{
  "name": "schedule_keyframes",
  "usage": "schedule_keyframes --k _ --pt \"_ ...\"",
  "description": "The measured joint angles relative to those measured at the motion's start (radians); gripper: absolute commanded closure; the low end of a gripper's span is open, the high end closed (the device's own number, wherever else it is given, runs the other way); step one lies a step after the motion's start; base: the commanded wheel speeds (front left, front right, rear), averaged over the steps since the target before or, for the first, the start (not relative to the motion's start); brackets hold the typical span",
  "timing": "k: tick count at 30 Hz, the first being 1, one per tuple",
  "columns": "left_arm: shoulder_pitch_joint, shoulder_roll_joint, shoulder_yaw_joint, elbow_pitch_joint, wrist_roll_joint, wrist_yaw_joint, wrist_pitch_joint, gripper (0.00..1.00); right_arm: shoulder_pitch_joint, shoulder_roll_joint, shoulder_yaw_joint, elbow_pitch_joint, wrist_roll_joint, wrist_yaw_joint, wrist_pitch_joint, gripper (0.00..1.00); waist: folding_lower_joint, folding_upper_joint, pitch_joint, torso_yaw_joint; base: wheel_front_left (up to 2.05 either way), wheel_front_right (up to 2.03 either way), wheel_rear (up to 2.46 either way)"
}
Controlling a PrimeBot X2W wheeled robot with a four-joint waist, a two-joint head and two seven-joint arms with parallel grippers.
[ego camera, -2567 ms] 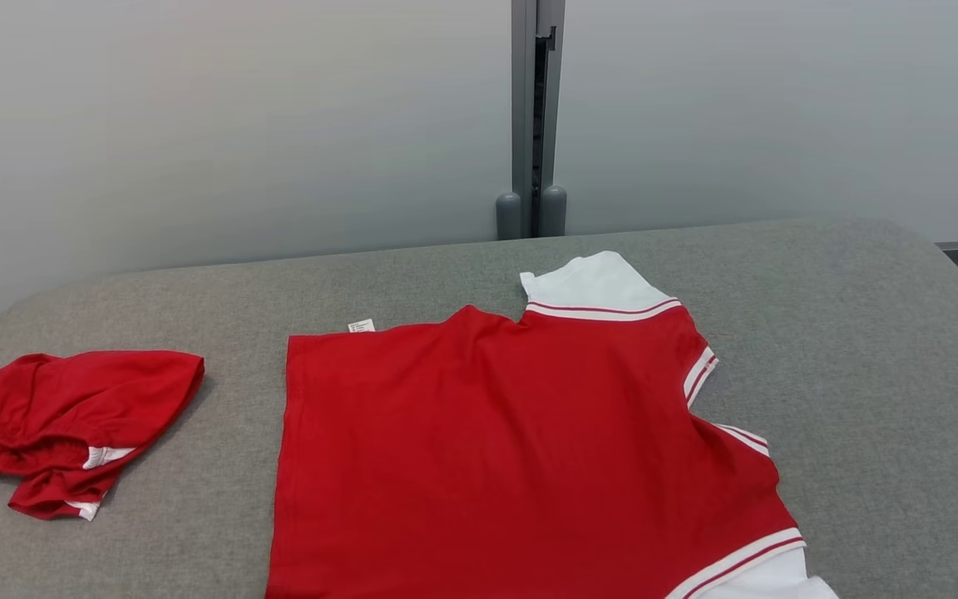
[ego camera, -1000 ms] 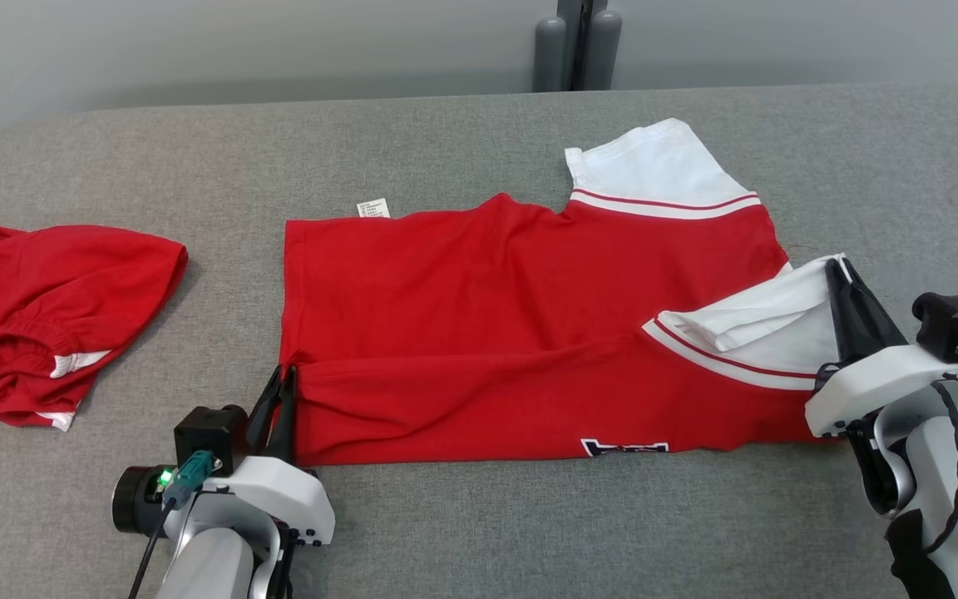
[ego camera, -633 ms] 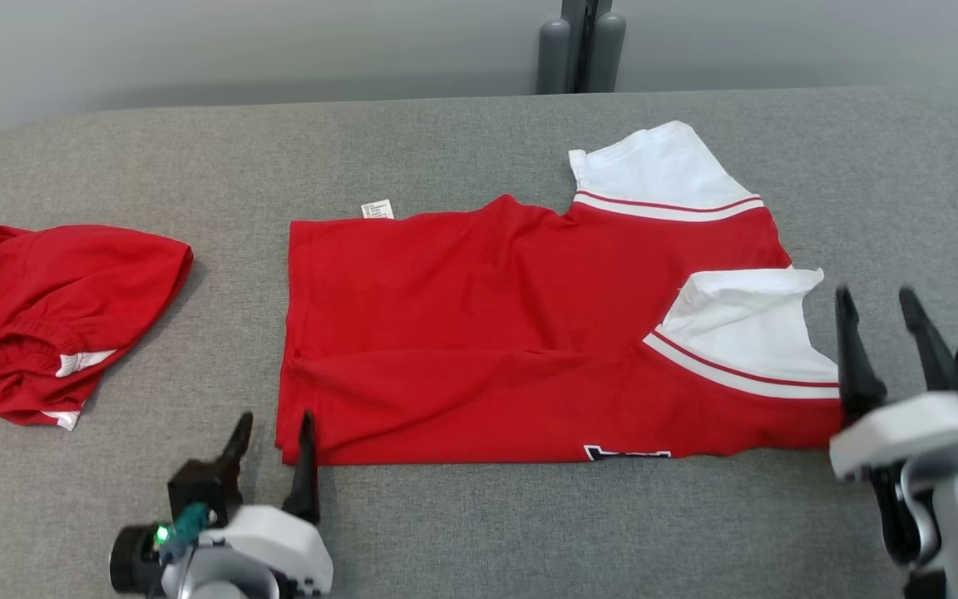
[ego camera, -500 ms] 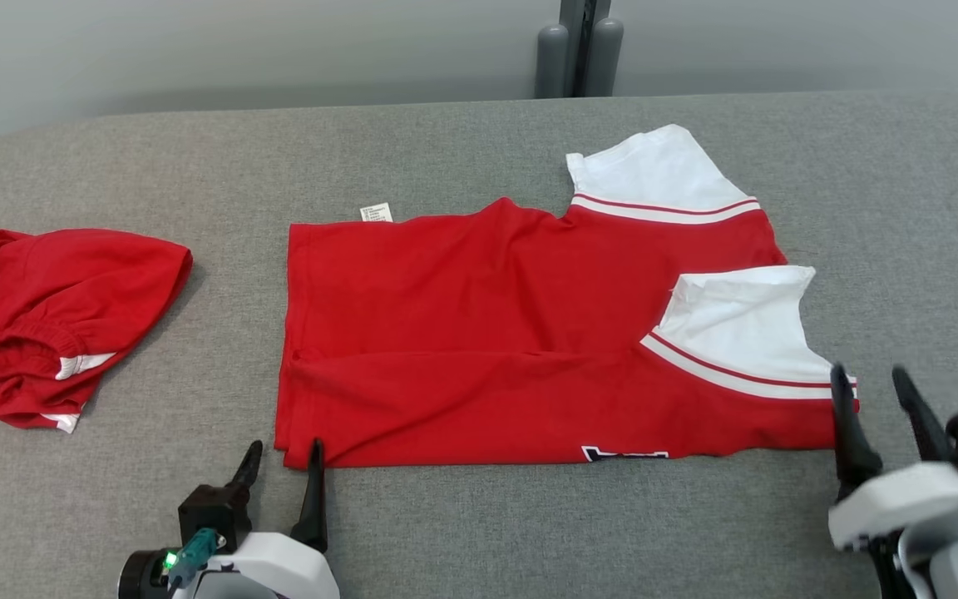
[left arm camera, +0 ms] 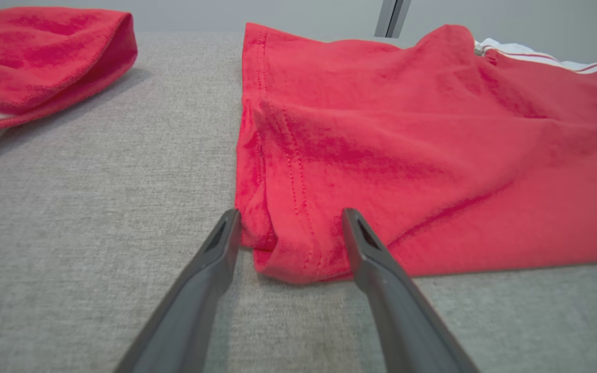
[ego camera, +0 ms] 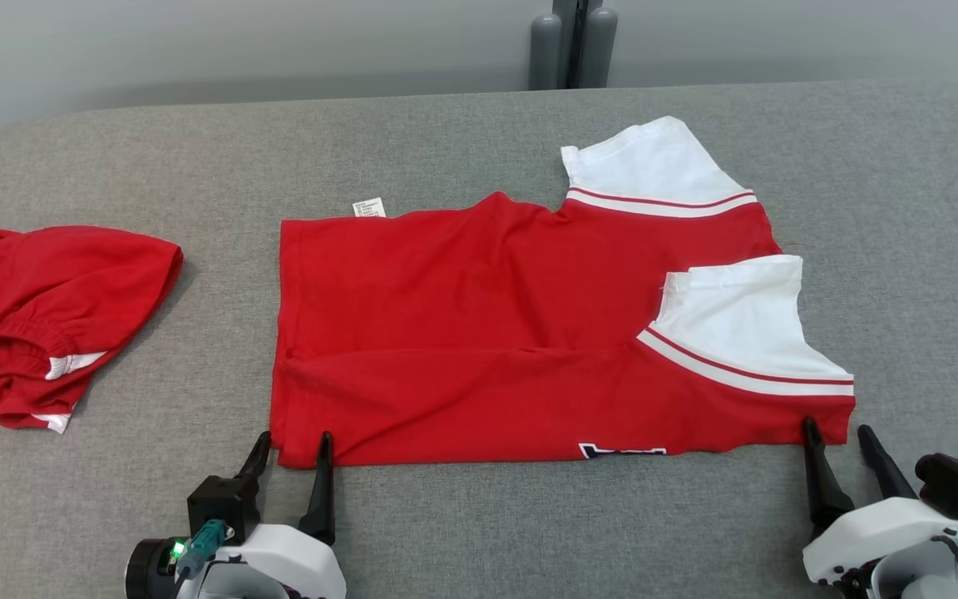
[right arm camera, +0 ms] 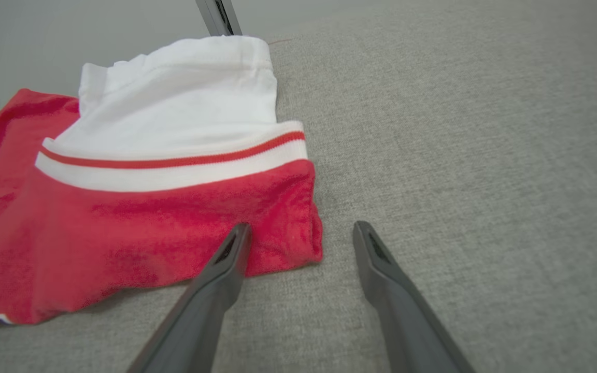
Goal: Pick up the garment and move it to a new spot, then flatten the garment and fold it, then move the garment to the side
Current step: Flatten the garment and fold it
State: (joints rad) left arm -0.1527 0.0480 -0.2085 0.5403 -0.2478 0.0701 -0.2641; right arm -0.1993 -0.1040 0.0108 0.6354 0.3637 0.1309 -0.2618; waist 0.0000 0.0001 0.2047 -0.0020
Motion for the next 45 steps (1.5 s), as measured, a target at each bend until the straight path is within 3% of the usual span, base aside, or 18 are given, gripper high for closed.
schedule_keyframes --k 2,3,4,5,8,16,17,18,19,30,37,45 --pt "0.000 0.000 0.003 0.001 0.000 0.000 0.000 0.00 -0.016 -0.002 0.007 0.018 0.013 0.000 0.000 0.00 0.0000 0.0000 0.002 0.004 0.00 0.00 0.00" --pt "-0.001 0.000 0.005 0.002 0.000 0.000 0.000 0.00 -0.022 -0.003 0.014 0.024 0.016 0.000 0.000 0.20 0.0000 0.0000 0.004 0.005 0.00 0.00 0.00" --pt "-0.002 0.000 0.008 0.004 0.000 0.000 0.000 0.00 -0.028 -0.007 0.025 0.030 0.016 0.000 -0.003 0.50 0.0000 0.0000 0.005 0.007 0.00 0.00 0.00" --pt "-0.004 0.000 0.010 0.007 0.000 0.000 0.000 0.00 -0.034 -0.010 0.030 0.037 0.016 0.000 -0.003 0.68 0.0000 0.0000 0.005 0.008 0.00 0.00 0.00" --pt "-0.006 0.000 0.014 0.026 -0.007 0.000 0.000 0.00 -0.044 -0.016 0.046 0.052 0.024 0.000 -0.003 1.00 0.0000 0.0000 0.006 0.008 0.00 0.00 0.00" --pt "-0.019 0.000 0.018 0.056 -0.026 0.000 0.000 0.00 -0.055 -0.024 0.071 0.050 0.033 0.000 -0.003 1.00 0.0000 0.0000 0.009 -0.003 0.00 0.00 0.00" --pt "-0.022 0.001 0.015 0.062 -0.027 -0.006 0.000 0.14 -0.055 -0.024 0.073 0.049 0.035 0.000 -0.003 1.00 0.0000 0.0000 0.009 -0.004 0.00 0.00 0.00" --pt "-0.026 0.000 0.011 0.072 -0.029 -0.009 -0.001 0.77 -0.055 -0.025 0.075 0.048 0.035 0.000 -0.003 1.00 0.0000 0.0000 0.007 -0.005 0.00 0.00 0.00" --pt "-0.028 0.001 0.007 0.079 -0.034 -0.013 -0.001 1.00 -0.055 -0.025 0.076 0.046 0.035 0.000 -0.003 1.00 0.0000 0.0000 0.005 -0.007 0.00 0.00 0.00" --pt "0.015 -0.001 0.023 0.065 -0.038 -0.035 0.000 1.00 -0.012 -0.027 0.068 0.016 0.031 0.000 -0.002 1.00 0.0000 0.0000 -0.071 -0.001 0.00 0.00 0.00" --pt "0.146 -0.001 0.042 0.067 -0.036 -0.048 0.000 1.00 0.119 -0.031 0.074 0.000 0.036 0.000 -0.002 1.00 0.0000 0.0000 -0.198 0.008 0.00 0.00 0.00" --pt "0.218 -0.001 0.045 0.092 -0.053 -0.051 0.000 1.00 0.203 -0.029 0.106 0.002 0.063 0.000 -0.002 1.00 0.0000 0.0000 -0.247 0.015 0.00 0.00 0.00"
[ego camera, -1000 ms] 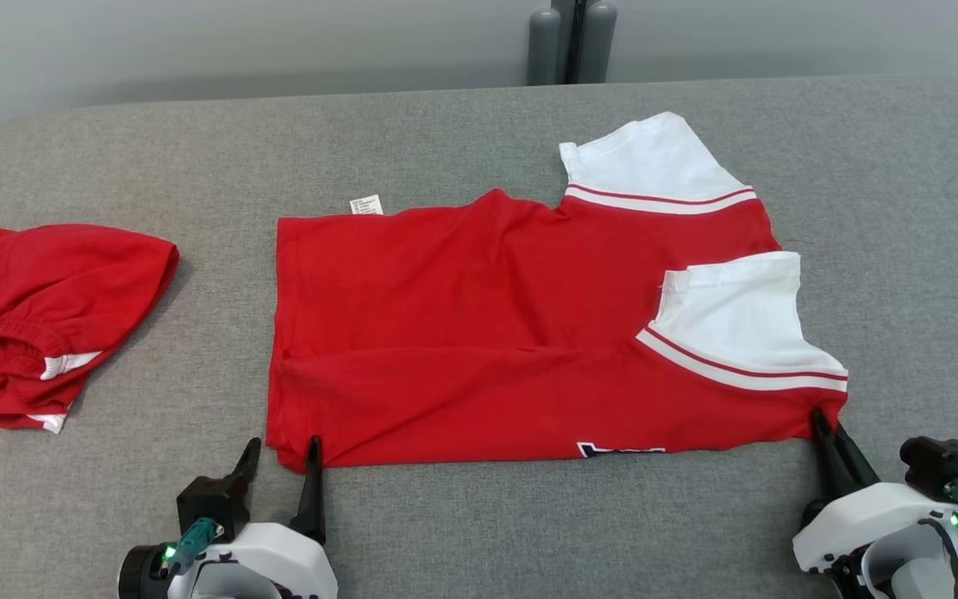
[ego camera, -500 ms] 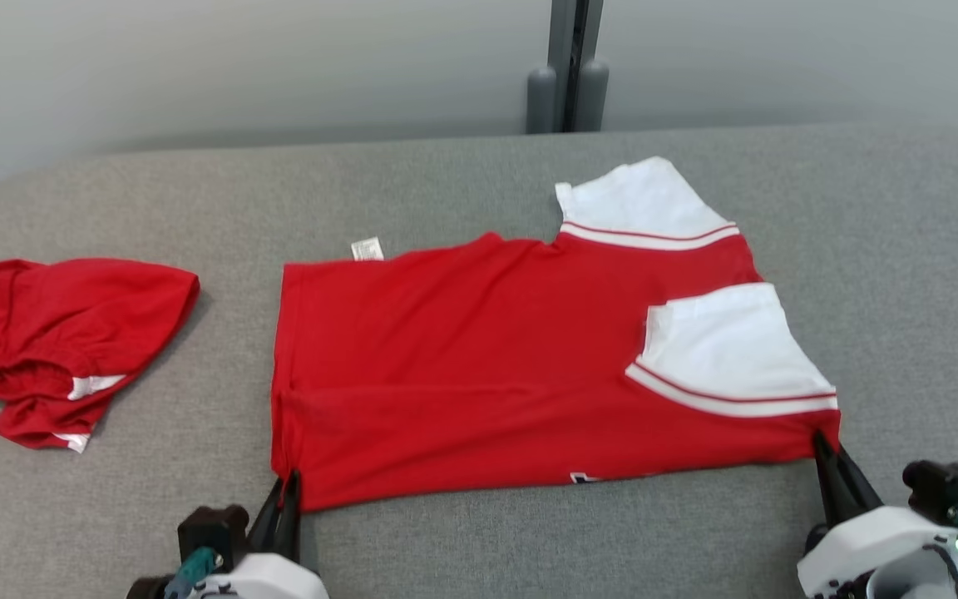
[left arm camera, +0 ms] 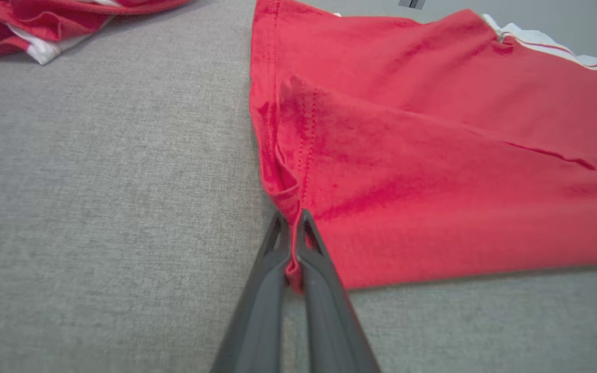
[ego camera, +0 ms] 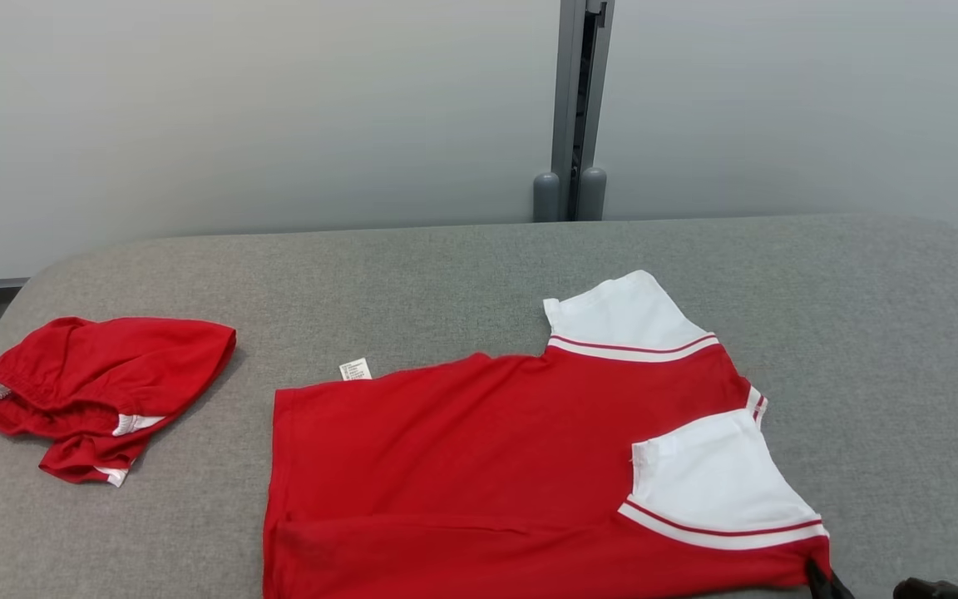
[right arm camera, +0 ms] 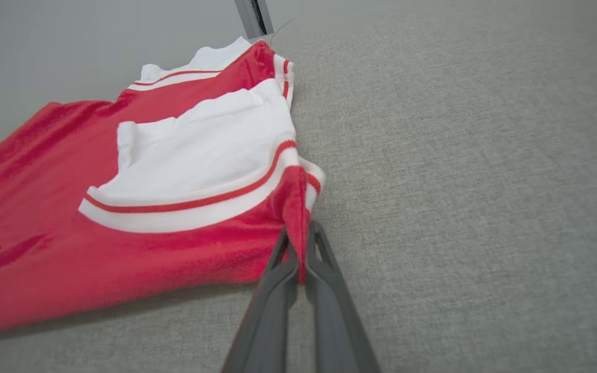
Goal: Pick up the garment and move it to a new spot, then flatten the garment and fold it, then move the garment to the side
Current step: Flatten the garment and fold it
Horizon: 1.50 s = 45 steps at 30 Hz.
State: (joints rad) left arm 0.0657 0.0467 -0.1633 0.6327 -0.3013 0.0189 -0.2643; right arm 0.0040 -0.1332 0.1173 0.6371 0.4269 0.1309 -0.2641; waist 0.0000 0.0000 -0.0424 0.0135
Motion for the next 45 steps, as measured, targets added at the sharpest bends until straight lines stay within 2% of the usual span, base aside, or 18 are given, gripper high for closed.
schedule_keyframes --k 1,2,3,4,11,14,17,24,28,36,37,38,39,40,41,45 --pt "0.003 0.000 -0.001 0.007 -0.001 0.000 0.000 0.99 0.002 0.000 0.006 0.006 0.002 0.000 0.000 1.00 0.0000 0.0000 0.003 0.000 0.00 0.00 0.00" --pt "0.004 0.000 -0.003 0.011 -0.001 0.000 0.000 0.13 0.001 0.000 0.011 0.012 0.003 0.000 0.000 0.85 0.0000 0.0000 0.006 0.000 0.00 0.00 0.00" --pt "0.004 0.000 -0.006 0.012 -0.001 0.000 0.000 0.00 -0.001 0.001 0.014 0.017 0.004 0.000 0.000 0.56 0.0000 0.0000 0.010 0.000 0.00 0.00 0.00" --pt "0.002 0.001 -0.011 0.011 -0.003 0.000 0.000 0.00 -0.005 0.001 0.015 0.020 0.004 0.000 0.000 0.00 0.0000 0.0000 0.015 0.000 0.00 0.00 0.00" --pt "-0.051 0.002 -0.004 -0.047 0.016 0.021 0.000 0.00 -0.084 0.000 -0.018 -0.042 -0.028 0.000 0.000 0.00 0.0000 0.0000 0.050 -0.002 0.00 0.00 0.00" --pt "-0.127 0.001 0.005 -0.045 0.025 0.022 0.000 0.00 -0.138 -0.002 -0.029 -0.048 -0.066 0.000 0.000 0.00 0.0000 0.0000 0.073 -0.004 0.00 0.00 0.00" --pt "-0.244 0.003 0.008 0.025 0.030 0.008 0.000 0.00 -0.213 -0.004 -0.026 -0.037 -0.091 0.000 0.000 0.00 0.0000 0.0000 0.101 -0.004 0.00 0.00 0.00" --pt "-0.510 0.026 0.010 0.219 0.027 -0.004 0.094 0.00 -0.394 0.000 0.030 0.046 -0.115 0.000 0.009 0.00 0.0000 0.0000 0.172 -0.011 0.00 0.00 0.00" --pt "-0.601 0.029 0.009 0.302 0.023 -0.005 0.147 0.00 -0.486 0.001 0.072 0.097 -0.117 0.000 0.037 0.00 0.0000 0.0000 0.214 -0.018 0.00 0.00 0.00" --pt "-0.716 0.031 0.005 0.394 0.012 -0.002 0.149 0.01 -0.680 -0.018 0.118 0.203 -0.118 0.000 0.148 0.00 0.0000 0.0000 0.295 -0.018 0.00 0.00 0.00" --pt "-0.725 0.029 0.001 0.403 0.011 -0.002 0.143 0.12 -0.704 -0.024 0.123 0.218 -0.120 0.000 0.169 0.00 0.0000 0.0000 0.302 -0.014 0.00 0.00 0.00" --pt "-0.733 0.027 -0.002 0.410 0.011 -0.002 0.137 0.55 -0.726 -0.028 0.126 0.232 -0.121 0.000 0.194 0.00 0.0000 0.0000 0.309 -0.009 0.00 0.00 0.00" --pt "-0.739 0.026 -0.004 0.417 0.010 -0.002 0.130 0.73 -0.746 -0.032 0.128 0.247 -0.121 0.000 0.214 0.00 0.0000 0.0000 0.314 -0.004 0.00 0.00 0.00" --pt "-0.747 0.024 -0.009 0.425 0.010 -0.005 0.126 0.97 -0.766 -0.036 0.132 0.257 -0.122 0.000 0.231 0.00 0.0000 0.0000 0.320 0.002 0.00 0.00 0.00" --pt "-0.754 0.021 -0.015 0.430 0.010 -0.006 0.121 1.00 -0.787 -0.040 0.136 0.272 -0.125 0.000 0.253 0.00 0.0000 0.0000 0.325 0.008 0.00 0.00 0.00" --pt "-0.780 0.007 -0.037 0.448 0.004 -0.018 0.104 1.00 -0.875 -0.059 0.127 0.335 -0.127 0.000 0.347 0.00 0.0000 0.0000 0.342 0.037 0.00 0.00 0.00"
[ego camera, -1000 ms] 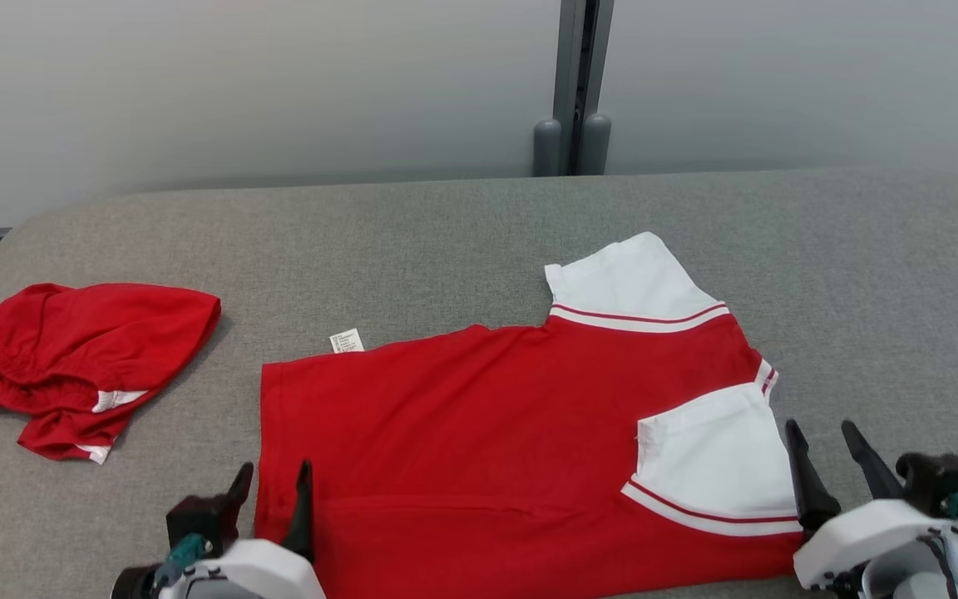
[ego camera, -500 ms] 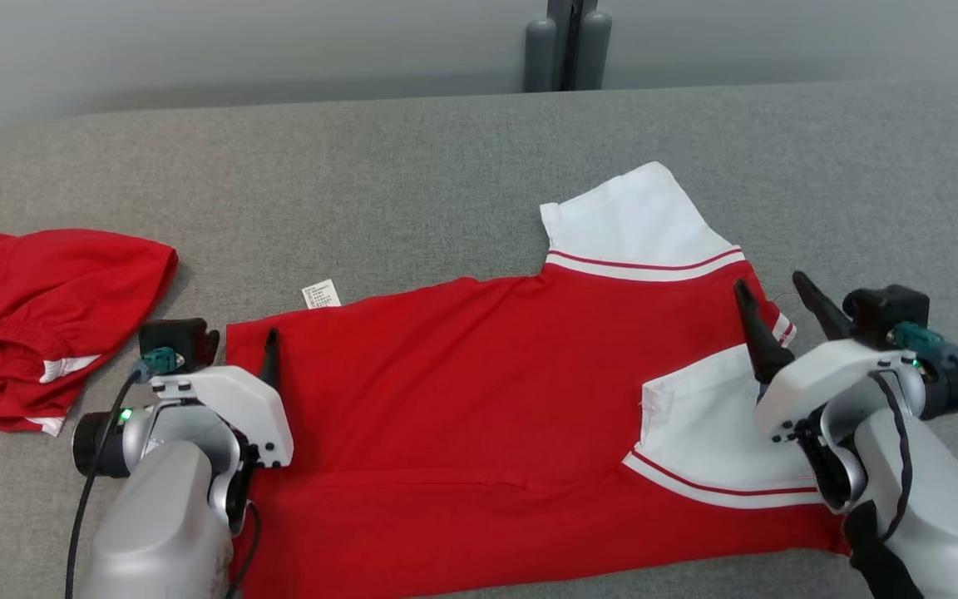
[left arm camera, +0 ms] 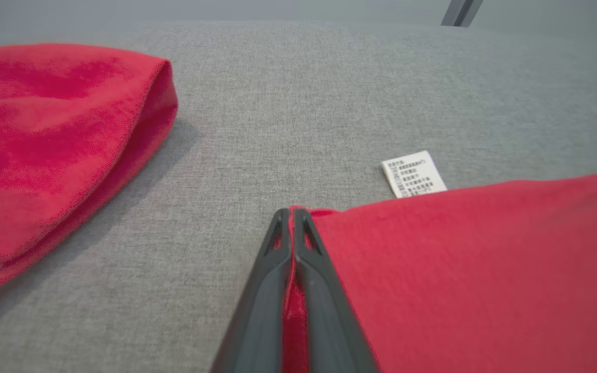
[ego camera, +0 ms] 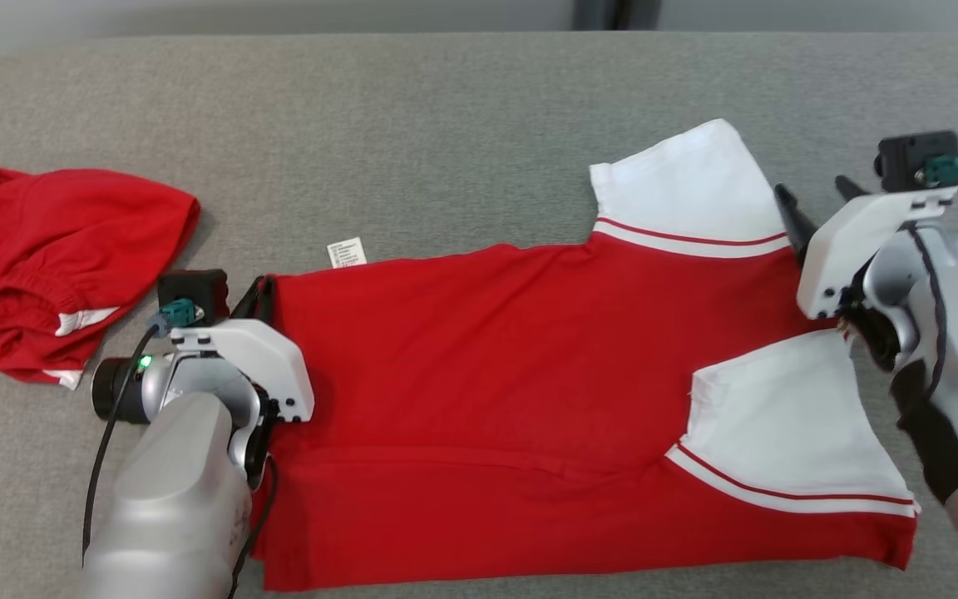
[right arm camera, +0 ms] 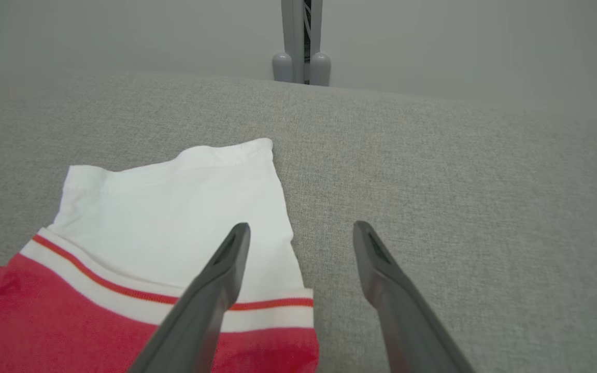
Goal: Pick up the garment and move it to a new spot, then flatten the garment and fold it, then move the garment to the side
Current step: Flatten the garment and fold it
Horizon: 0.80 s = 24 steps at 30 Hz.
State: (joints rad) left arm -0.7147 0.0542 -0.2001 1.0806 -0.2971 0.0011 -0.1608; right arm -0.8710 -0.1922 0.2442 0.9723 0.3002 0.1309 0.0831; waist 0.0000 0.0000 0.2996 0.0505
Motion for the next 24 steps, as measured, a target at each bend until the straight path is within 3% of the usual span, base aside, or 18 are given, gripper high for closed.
schedule_keyframes --k 5,10,18,19,20,22,24 --pt "-0.037 -0.005 -0.049 -0.002 -0.015 -0.018 -0.025 1.00 -0.102 -0.034 -0.012 0.063 -0.030 0.000 0.053 0.00 0.0000 0.0000 0.027 0.043 0.00 0.00 0.00" --pt "-0.047 -0.005 -0.160 -0.061 -0.109 -0.033 -0.029 1.00 -0.177 -0.048 -0.040 0.135 -0.044 0.000 0.084 0.00 0.0000 0.0000 0.065 0.088 0.00 0.00 0.00" --pt "-0.053 -0.005 -0.332 -0.152 -0.243 0.029 -0.040 1.00 -0.248 -0.049 -0.031 0.199 -0.054 0.000 0.097 0.00 0.0000 0.0000 0.125 0.149 0.00 0.00 0.00" --pt "-0.054 -0.005 -0.344 -0.157 -0.256 0.038 -0.043 1.00 -0.252 -0.050 -0.027 0.206 -0.054 0.000 0.100 0.05 0.0000 0.0000 0.130 0.153 0.00 0.00 0.00" --pt "-0.057 -0.005 -0.356 -0.160 -0.268 0.044 -0.047 1.00 -0.253 -0.051 -0.023 0.212 -0.054 0.000 0.101 0.52 0.0000 0.0000 0.133 0.156 0.00 0.00 0.00" --pt "-0.063 -0.005 -0.375 -0.159 -0.285 0.055 -0.053 1.00 -0.255 -0.054 -0.013 0.217 -0.054 0.000 0.094 0.97 0.0000 0.0000 0.133 0.159 0.00 0.00 0.00" --pt "-0.069 -0.005 -0.389 -0.157 -0.297 0.065 -0.066 1.00 -0.259 -0.066 -0.012 0.221 -0.057 0.000 0.065 1.00 0.0000 0.0000 0.131 0.160 0.00 0.00 0.00"
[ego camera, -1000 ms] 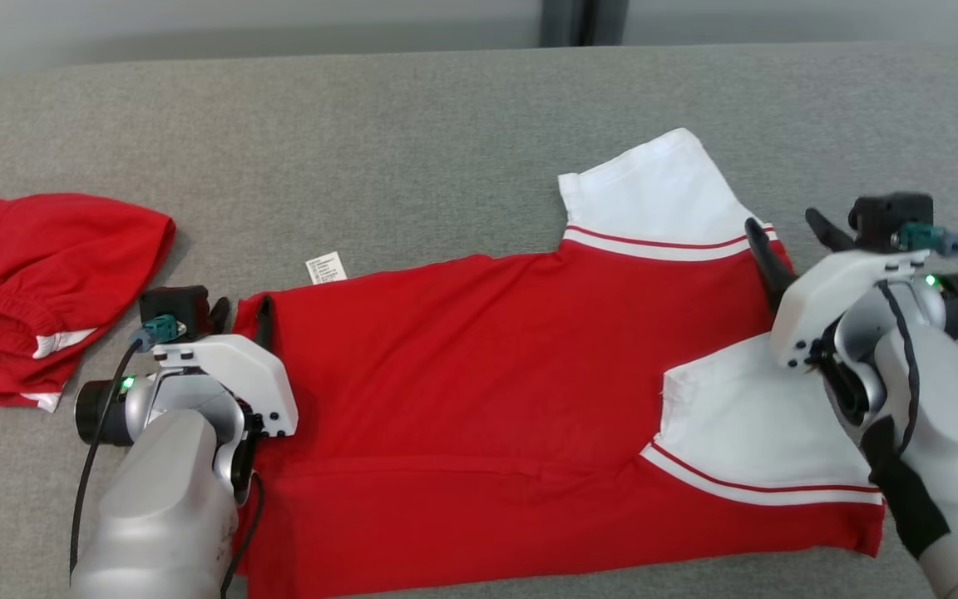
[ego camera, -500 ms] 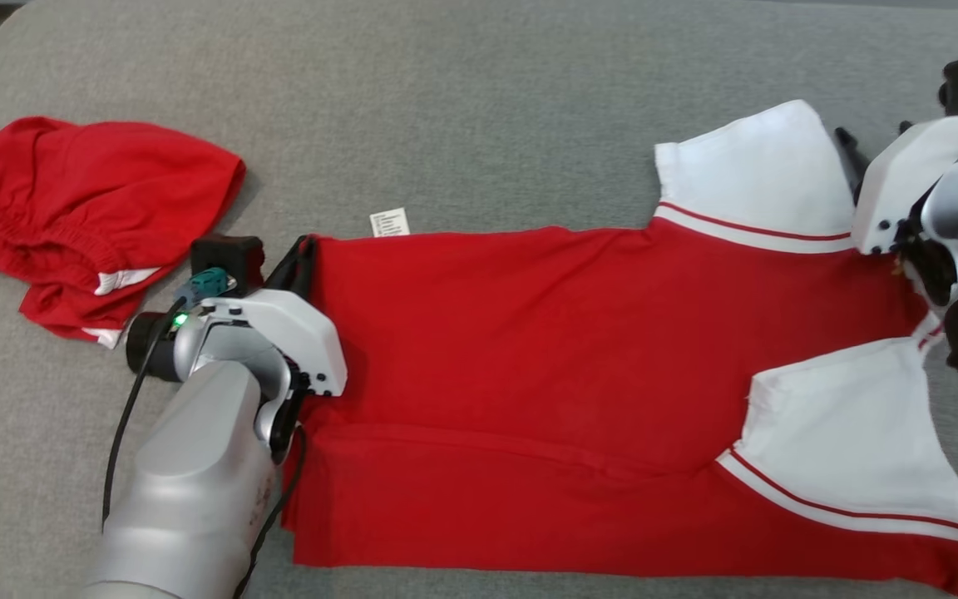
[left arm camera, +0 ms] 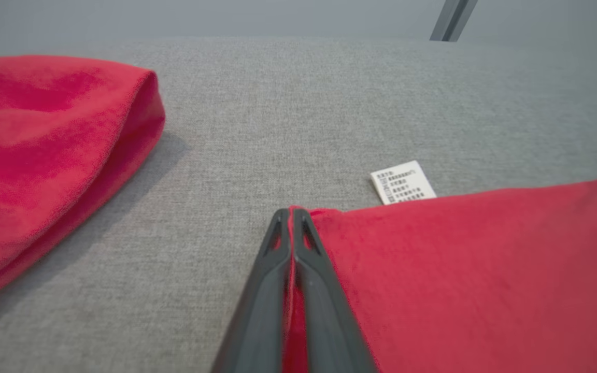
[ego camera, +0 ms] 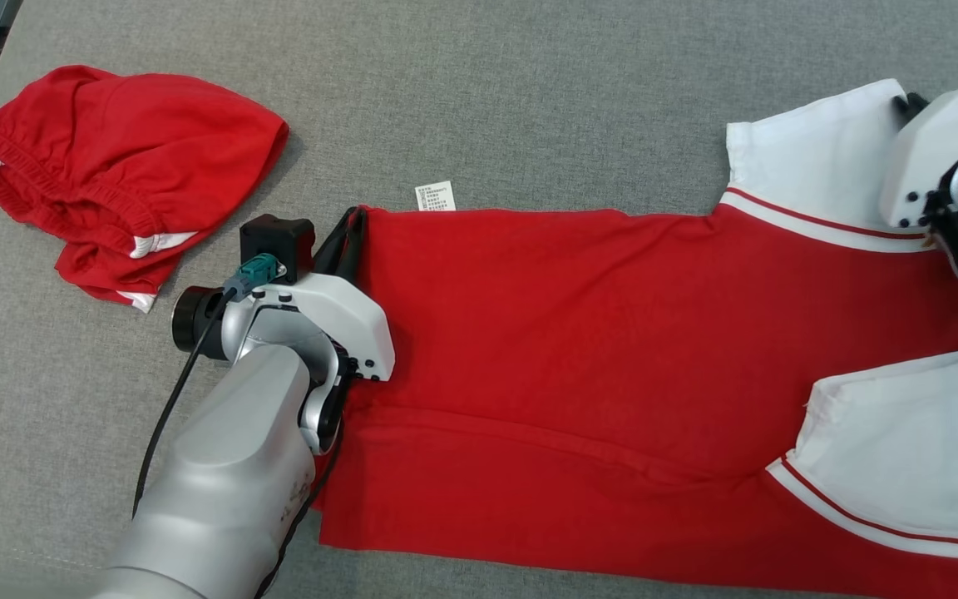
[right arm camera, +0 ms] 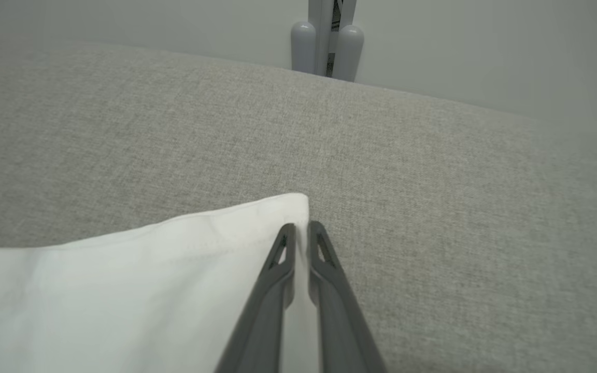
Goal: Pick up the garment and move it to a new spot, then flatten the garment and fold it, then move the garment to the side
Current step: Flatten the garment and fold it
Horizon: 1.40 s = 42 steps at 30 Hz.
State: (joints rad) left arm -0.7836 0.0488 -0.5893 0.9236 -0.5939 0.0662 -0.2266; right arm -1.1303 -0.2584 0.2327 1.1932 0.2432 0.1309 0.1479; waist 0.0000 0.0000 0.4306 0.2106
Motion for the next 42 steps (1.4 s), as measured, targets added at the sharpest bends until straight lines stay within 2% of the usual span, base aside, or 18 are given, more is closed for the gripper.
schedule_keyframes --k 5,11,22,23,24,25,33,34,35,36,42 --pt "-0.022 -0.001 -0.009 0.006 -0.013 0.023 -0.026 1.00 -0.018 -0.033 -0.019 0.012 -0.017 0.000 -0.109 1.00 0.0000 0.0000 -0.010 -0.002 0.00 0.00 0.00" --pt "-0.027 0.002 0.026 -0.016 0.005 0.038 -0.035 1.00 -0.019 -0.027 -0.039 0.026 -0.037 0.000 -0.234 1.00 0.0000 0.0000 -0.040 -0.019 0.00 0.00 0.00" --pt "0.022 0.013 0.081 0.000 0.049 0.023 -0.037 1.00 0.029 0.009 -0.034 0.061 0.000 0.000 -0.259 1.00 0.0000 0.0000 -0.107 -0.069 0.00 0.00 0.00" --pt "0.022 0.013 0.086 0.000 0.051 0.023 -0.037 1.00 0.030 0.013 -0.036 0.064 0.007 0.000 -0.258 0.64 0.0000 0.0000 -0.109 -0.071 0.00 0.00 0.00" --pt "0.022 0.014 0.091 0.000 0.053 0.023 -0.037 1.00 0.034 0.018 -0.035 0.065 0.013 0.000 -0.260 0.03 0.0000 0.0000 -0.111 -0.072 0.00 0.00 0.00" --pt "0.024 0.014 0.096 0.000 0.058 0.022 -0.037 1.00 0.037 0.022 -0.035 0.064 0.019 0.000 -0.272 0.00 0.0000 0.0000 -0.114 -0.074 0.00 0.00 0.00" --pt "0.058 0.018 0.135 0.008 0.077 0.017 -0.037 1.00 0.058 0.017 -0.035 0.031 0.028 0.000 -0.388 0.00 0.0000 0.0000 -0.132 -0.097 0.00 0.00 0.00" --pt "0.063 0.019 0.140 0.012 0.082 0.017 -0.037 0.89 0.065 0.017 -0.034 0.025 0.028 0.000 -0.394 0.00 0.0000 0.0000 -0.135 -0.101 0.00 0.00 0.00" --pt "0.067 0.019 0.143 0.014 0.086 0.019 -0.037 0.24 0.074 0.018 -0.036 0.021 0.028 0.000 -0.397 0.00 0.0000 0.0000 -0.139 -0.105 0.00 0.00 0.00" --pt "0.069 0.021 0.150 0.015 0.090 0.020 -0.037 0.00 0.082 0.021 -0.037 0.018 0.028 0.000 -0.400 0.00 0.0000 0.0000 -0.142 -0.109 0.00 0.00 0.00" --pt "0.085 0.023 0.170 0.026 0.106 0.023 -0.037 0.00 0.121 0.029 -0.036 0.014 0.039 0.000 -0.405 0.00 0.0000 0.0000 -0.160 -0.123 0.00 0.00 0.00"
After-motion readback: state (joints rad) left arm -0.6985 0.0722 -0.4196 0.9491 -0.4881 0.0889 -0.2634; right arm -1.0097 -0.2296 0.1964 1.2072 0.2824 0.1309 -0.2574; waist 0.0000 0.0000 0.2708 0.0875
